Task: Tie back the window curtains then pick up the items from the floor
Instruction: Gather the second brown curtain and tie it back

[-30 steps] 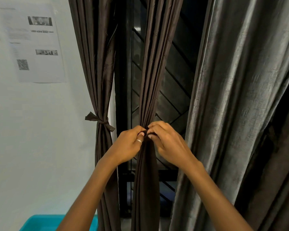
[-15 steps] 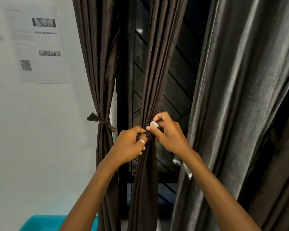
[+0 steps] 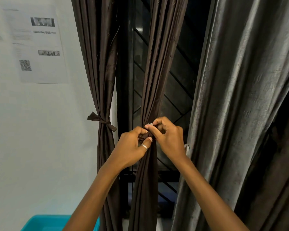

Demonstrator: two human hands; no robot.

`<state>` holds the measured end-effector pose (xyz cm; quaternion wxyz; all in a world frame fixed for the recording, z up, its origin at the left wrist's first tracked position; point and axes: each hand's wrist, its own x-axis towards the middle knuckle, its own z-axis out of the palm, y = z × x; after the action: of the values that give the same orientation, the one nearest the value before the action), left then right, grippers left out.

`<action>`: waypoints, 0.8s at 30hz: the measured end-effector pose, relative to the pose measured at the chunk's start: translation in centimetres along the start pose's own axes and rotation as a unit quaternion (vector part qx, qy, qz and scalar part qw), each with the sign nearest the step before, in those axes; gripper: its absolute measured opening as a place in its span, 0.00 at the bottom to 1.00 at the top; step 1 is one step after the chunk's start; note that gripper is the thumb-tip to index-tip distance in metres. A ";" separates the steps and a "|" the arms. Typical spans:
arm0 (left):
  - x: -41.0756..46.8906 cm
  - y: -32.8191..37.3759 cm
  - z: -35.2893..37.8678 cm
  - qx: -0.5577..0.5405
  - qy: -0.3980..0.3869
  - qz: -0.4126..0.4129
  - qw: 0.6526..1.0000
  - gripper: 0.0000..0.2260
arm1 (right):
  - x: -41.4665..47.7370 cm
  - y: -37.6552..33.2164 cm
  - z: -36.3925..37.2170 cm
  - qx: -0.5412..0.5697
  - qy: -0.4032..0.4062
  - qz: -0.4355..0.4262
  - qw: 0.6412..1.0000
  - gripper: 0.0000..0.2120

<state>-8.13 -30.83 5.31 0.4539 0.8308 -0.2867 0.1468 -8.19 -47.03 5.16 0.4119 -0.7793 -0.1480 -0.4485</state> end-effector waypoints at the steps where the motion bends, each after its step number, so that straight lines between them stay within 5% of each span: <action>1: 0.0 -0.1 0.0 0.001 0.003 0.001 1.000 0.09 | -0.1 0.1 0.0 -0.014 -0.003 -0.013 1.000 0.07; 11: 0.1 0.4 0.0 -0.069 0.052 -0.003 0.996 0.02 | -0.8 0.4 -1.7 -0.109 -0.222 -0.075 0.966 0.17; 24: 1.0 -0.2 0.7 0.019 0.096 0.055 0.994 0.08 | -0.3 1.0 -1.1 -0.195 -0.210 -0.090 0.954 0.06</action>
<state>-7.22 -31.67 5.36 0.4545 0.8045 -0.2842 0.2559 -8.45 -48.45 4.70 0.1691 -0.9046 -0.2101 -0.3300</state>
